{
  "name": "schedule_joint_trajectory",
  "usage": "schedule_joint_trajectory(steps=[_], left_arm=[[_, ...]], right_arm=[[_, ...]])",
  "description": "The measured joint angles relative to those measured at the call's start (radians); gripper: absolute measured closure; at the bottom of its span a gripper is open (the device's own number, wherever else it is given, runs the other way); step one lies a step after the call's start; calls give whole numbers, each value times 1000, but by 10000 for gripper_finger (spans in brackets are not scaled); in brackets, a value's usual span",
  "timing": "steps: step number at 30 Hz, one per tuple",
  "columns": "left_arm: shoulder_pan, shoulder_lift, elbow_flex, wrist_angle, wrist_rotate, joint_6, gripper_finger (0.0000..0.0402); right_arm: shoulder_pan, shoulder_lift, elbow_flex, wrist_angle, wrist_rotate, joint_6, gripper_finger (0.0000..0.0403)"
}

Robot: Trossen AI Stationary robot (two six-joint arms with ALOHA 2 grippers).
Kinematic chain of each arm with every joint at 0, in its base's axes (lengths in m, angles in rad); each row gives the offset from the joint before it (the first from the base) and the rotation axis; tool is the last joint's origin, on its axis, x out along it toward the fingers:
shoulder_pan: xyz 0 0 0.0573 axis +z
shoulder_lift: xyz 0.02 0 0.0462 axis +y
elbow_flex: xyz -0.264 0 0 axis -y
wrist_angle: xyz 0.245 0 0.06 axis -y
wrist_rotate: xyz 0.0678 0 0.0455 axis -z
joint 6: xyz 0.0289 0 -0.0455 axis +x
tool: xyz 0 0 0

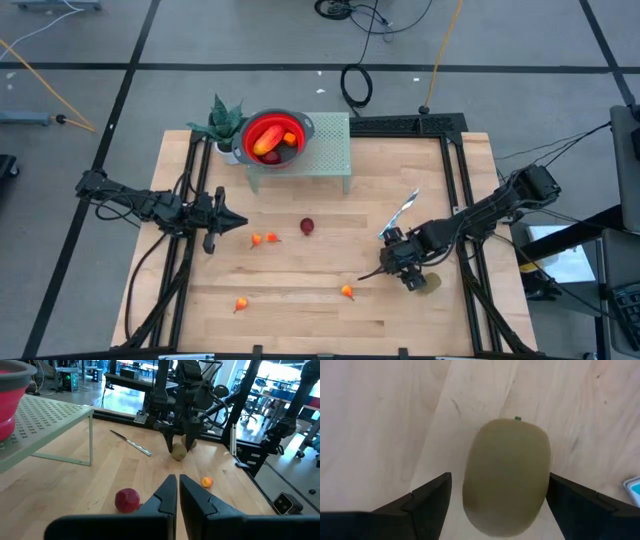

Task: Pick & Place Fruit
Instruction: Put the kiwi into the red strainer bowl on the shelf

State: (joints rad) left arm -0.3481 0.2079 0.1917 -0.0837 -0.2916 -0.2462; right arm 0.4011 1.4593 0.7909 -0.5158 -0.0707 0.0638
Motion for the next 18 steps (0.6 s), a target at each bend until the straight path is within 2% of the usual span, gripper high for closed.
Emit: schedule_joint_trajectory(steps=[5,12,18], left_arm=[[0,0,0,8,0,1,399],[0,0,0,11,0,0,378],[0,0,0,12,0,-1,380]], right_arm=[[-2,0,-30,59,24,2,125],[-2,-1,-76,162,22,8,168],[-2,-2,-96,227,22,21,197]])
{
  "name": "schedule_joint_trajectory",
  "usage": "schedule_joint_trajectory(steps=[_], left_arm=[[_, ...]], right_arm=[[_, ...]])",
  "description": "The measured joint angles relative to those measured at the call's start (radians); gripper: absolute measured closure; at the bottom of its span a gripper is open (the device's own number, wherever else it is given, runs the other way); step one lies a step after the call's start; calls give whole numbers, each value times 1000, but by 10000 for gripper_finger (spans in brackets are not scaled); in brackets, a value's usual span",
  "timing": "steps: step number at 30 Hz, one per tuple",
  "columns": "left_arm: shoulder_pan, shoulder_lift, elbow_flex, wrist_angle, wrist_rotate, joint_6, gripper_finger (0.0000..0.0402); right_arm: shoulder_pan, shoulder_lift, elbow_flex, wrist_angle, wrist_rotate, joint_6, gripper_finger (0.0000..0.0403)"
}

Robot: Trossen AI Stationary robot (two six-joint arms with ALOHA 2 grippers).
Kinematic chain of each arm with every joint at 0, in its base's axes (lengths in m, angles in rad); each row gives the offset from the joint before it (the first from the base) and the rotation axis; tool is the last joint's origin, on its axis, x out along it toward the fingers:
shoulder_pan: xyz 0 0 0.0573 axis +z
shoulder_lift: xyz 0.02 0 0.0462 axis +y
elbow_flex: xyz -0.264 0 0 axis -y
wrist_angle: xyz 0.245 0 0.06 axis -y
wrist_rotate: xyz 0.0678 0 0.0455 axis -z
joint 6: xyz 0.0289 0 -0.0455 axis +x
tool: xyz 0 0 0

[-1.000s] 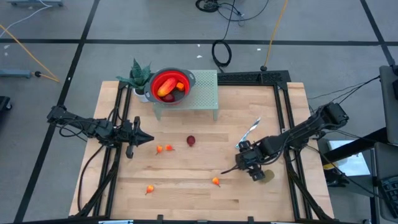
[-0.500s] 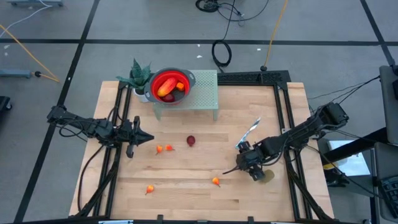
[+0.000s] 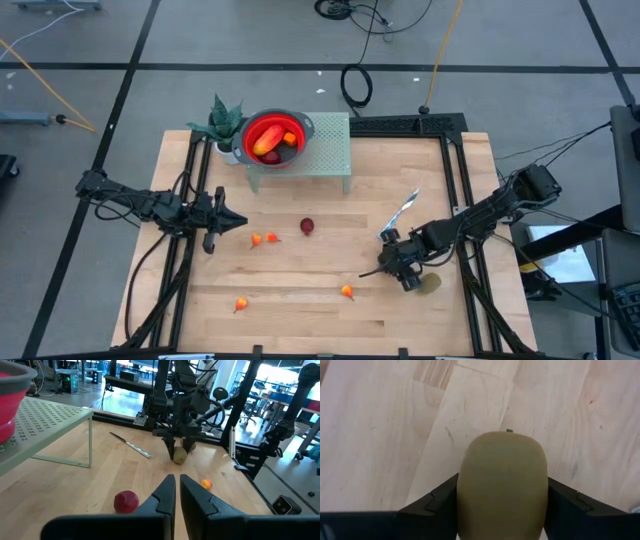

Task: Pick & Place Fruit
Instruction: Put the kiwi into the red strainer bowl on the shelf

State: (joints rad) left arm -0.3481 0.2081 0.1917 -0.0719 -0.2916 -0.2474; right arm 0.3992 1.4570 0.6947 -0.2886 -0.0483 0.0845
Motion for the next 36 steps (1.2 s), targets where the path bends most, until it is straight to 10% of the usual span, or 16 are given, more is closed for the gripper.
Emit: schedule_joint_trajectory(steps=[21,36], left_arm=[[0,0,0,6,1,-35,381],[0,0,0,16,3,-25,378]], right_arm=[[-9,-102,-2,305,-2,164,194],[-111,-211,-1,952,0,286,193]])
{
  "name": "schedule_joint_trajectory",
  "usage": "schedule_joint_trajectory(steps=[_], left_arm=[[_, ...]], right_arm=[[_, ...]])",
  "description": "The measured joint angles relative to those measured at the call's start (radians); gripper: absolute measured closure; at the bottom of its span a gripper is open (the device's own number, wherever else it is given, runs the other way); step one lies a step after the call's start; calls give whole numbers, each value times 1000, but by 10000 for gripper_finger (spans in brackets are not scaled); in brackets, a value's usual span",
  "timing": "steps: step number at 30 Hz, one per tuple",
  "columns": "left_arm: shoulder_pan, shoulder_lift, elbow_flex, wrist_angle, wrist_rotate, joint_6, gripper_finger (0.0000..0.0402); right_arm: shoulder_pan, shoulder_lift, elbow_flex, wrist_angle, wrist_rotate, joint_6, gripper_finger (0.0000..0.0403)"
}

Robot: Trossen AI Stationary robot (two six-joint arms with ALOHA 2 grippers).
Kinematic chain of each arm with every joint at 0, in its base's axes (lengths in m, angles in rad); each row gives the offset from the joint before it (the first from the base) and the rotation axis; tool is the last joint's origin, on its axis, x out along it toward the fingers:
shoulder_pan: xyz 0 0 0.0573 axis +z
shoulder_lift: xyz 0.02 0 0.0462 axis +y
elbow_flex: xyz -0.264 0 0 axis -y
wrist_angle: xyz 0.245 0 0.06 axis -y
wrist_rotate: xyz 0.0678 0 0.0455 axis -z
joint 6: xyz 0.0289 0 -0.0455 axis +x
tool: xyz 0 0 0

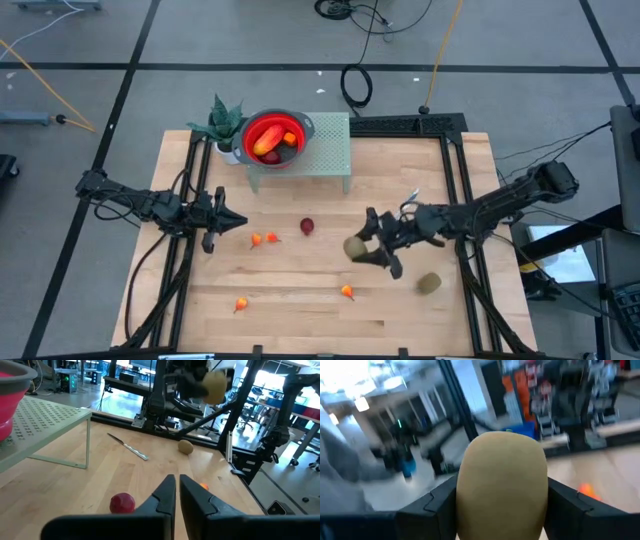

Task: Pick & Place Fruit
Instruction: Put the kiwi into the red strainer bowl on the shelf

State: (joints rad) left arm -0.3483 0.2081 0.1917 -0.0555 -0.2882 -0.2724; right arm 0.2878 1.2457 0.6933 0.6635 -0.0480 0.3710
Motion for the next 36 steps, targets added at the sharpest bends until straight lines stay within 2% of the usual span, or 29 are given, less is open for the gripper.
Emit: schedule_joint_trajectory(steps=[7,13,21,26,36], left_arm=[[0,0,0,0,1,2,376],[0,0,0,0,2,9,376],[0,0,0,0,2,9,376],[0,0,0,0,2,8,376],[0,0,0,0,2,9,376]], right_arm=[[-14,0,0,195,97,92,193],[-14,0,0,293,233,198,193],[-14,0,0,305,495,492,193],[-14,0,0,305,599,607,193],[-14,0,0,304,630,636,193]])
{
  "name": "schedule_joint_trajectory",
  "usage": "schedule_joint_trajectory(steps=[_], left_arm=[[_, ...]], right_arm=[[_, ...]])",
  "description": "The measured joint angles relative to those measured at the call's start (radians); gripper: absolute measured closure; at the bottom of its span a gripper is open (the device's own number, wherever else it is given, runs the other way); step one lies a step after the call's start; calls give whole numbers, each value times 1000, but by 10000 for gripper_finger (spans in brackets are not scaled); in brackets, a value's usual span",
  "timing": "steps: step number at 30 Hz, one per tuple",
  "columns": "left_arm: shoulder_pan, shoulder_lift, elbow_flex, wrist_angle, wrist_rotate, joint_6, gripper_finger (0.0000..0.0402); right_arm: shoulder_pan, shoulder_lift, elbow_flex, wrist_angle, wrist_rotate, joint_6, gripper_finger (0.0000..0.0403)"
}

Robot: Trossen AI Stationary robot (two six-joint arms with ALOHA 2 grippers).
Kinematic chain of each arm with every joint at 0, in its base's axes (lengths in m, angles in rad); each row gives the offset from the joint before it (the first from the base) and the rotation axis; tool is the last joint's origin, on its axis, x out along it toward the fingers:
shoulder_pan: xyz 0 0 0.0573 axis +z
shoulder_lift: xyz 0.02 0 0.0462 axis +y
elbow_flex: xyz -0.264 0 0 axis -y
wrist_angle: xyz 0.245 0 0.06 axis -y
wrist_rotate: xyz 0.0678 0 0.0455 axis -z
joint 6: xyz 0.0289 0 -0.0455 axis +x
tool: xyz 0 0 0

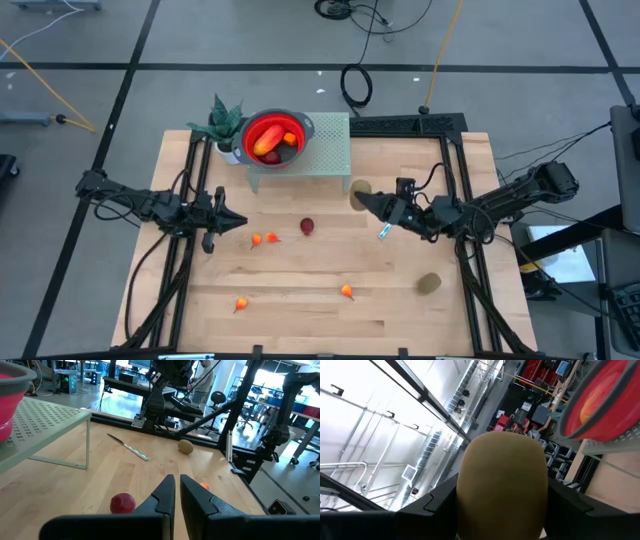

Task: Pick & Place Fruit
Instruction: Put the kiwi into the red strainer bowl on the shelf

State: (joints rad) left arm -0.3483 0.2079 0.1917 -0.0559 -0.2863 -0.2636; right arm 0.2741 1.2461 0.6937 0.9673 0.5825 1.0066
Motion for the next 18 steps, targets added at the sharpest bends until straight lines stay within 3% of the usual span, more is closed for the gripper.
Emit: schedule_joint_trajectory(steps=[6,18], left_arm=[[0,0,0,0,0,34,376],[0,0,0,0,-2,94,376]], right_arm=[[-1,0,0,-12,47,-114,192],[-112,0,0,-13,26,-537,192]])
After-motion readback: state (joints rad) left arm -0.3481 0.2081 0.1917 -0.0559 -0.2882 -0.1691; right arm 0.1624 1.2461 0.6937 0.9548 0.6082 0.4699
